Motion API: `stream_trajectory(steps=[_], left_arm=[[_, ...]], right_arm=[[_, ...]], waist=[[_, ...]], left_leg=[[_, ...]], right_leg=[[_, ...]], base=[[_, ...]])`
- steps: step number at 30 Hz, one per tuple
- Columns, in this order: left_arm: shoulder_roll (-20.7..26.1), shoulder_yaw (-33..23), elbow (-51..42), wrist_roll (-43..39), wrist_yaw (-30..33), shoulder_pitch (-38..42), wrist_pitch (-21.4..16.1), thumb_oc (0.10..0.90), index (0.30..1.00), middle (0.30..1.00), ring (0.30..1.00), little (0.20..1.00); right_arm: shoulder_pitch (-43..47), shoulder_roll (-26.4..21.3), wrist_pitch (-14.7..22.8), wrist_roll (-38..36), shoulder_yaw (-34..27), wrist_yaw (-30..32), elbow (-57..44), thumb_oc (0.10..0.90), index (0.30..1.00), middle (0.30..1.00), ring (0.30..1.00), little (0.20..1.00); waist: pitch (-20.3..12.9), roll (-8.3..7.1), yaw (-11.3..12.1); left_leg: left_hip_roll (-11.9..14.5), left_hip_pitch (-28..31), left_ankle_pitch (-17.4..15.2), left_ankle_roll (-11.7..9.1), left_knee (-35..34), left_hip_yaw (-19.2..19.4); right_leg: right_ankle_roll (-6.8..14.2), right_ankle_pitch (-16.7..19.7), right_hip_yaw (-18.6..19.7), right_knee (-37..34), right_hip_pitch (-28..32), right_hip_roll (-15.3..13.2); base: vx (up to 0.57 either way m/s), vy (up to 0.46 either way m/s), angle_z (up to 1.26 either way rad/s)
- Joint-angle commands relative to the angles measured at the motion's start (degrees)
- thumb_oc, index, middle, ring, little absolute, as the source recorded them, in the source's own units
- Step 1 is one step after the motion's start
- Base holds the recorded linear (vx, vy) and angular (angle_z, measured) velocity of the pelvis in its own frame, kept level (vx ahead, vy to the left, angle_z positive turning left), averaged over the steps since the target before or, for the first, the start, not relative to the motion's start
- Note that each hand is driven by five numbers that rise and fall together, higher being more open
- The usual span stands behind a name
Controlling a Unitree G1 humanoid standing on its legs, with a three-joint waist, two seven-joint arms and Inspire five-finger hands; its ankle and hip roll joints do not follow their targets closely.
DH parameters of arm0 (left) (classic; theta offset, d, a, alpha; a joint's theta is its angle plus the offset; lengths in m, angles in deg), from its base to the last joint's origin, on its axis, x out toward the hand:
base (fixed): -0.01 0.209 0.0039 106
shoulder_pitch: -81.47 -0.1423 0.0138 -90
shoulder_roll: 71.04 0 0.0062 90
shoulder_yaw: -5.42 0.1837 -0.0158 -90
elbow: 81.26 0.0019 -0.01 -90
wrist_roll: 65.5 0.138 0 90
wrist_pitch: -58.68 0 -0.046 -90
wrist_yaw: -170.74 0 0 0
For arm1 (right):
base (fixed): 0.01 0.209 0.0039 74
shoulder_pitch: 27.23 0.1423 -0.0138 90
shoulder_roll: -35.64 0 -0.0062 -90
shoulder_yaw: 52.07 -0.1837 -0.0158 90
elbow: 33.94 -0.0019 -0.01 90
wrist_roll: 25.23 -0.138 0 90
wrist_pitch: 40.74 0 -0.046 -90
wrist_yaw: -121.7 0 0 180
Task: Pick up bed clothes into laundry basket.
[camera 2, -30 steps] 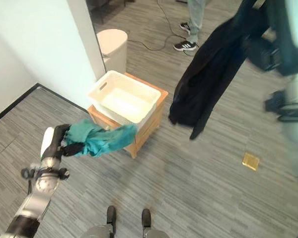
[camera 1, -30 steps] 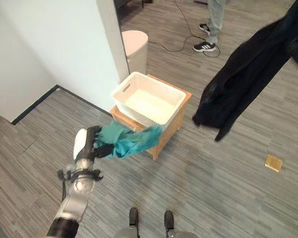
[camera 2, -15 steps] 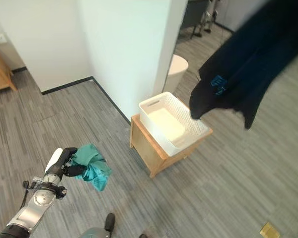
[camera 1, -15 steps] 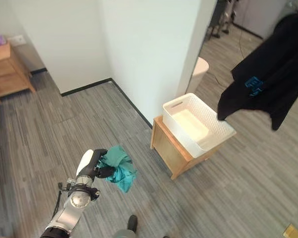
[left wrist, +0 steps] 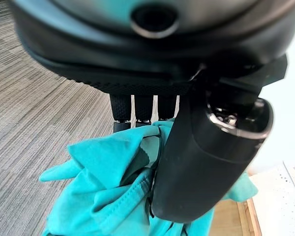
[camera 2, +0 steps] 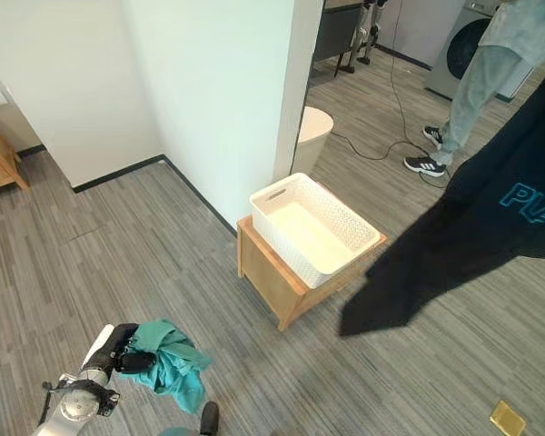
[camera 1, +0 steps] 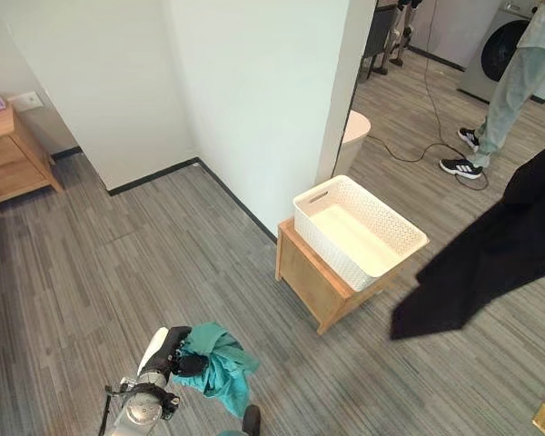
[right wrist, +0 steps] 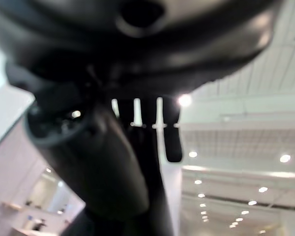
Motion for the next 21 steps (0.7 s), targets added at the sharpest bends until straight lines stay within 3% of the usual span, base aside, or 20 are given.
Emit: stream_trajectory(steps=[1,8,15,21], left_arm=[[3.1,-1.5,-2.5,-1.3,2.4,4.2,-4.9,0.400,0.300,0.300,0.300,0.300],[3.0,-0.7,0.0,-2.0,2.6,4.5,-4.7,0.400,0.300,0.300,0.300,0.300],[2.0,0.0,3.7,-2.3,2.9,4.3,-4.4,0.400,0.300,0.300,0.300,0.300],[1.0,0.9,7.0,-3.1,3.5,5.6,-4.0,0.400,0.300,0.300,0.300,0.300]], right_arm=[[4.5,-1.5,-1.9,0.9,-4.5,5.6,-2.4,0.400,0.300,0.300,0.300,0.300],[15.1,0.5,-2.9,1.6,2.6,7.0,-1.8,0.400,0.300,0.300,0.300,0.300],[31.6,4.3,-3.3,0.3,16.0,7.4,5.0,0.400,0.300,0.300,0.300,0.300],[34.2,6.0,-3.8,0.2,19.1,7.0,8.5,0.400,0.300,0.300,0.300,0.300]], waist=[[-4.4,-4.13,1.8],[-4.2,-5.79,2.5],[-5.0,-5.70,3.0],[-4.6,-6.10,3.1]], left_leg=[[3.5,0.8,-4.1,-4.9,0.0,3.4],[3.5,-0.2,-4.3,-4.7,0.0,3.5],[3.0,0.2,-5.0,-4.7,0.0,3.6],[2.8,0.1,-5.3,-4.5,0.0,3.9]], right_leg=[[6.2,0.4,0.6,0.2,-2.4,-0.6],[6.5,0.7,0.4,0.2,-3.4,-0.7],[7.0,0.6,0.1,0.2,-3.0,-1.4],[7.6,1.3,0.5,0.2,-3.5,-2.4]], base=[[0.03,0.002,-0.02],[0.05,0.020,0.00],[0.05,0.037,0.03],[0.04,0.044,-0.01]])
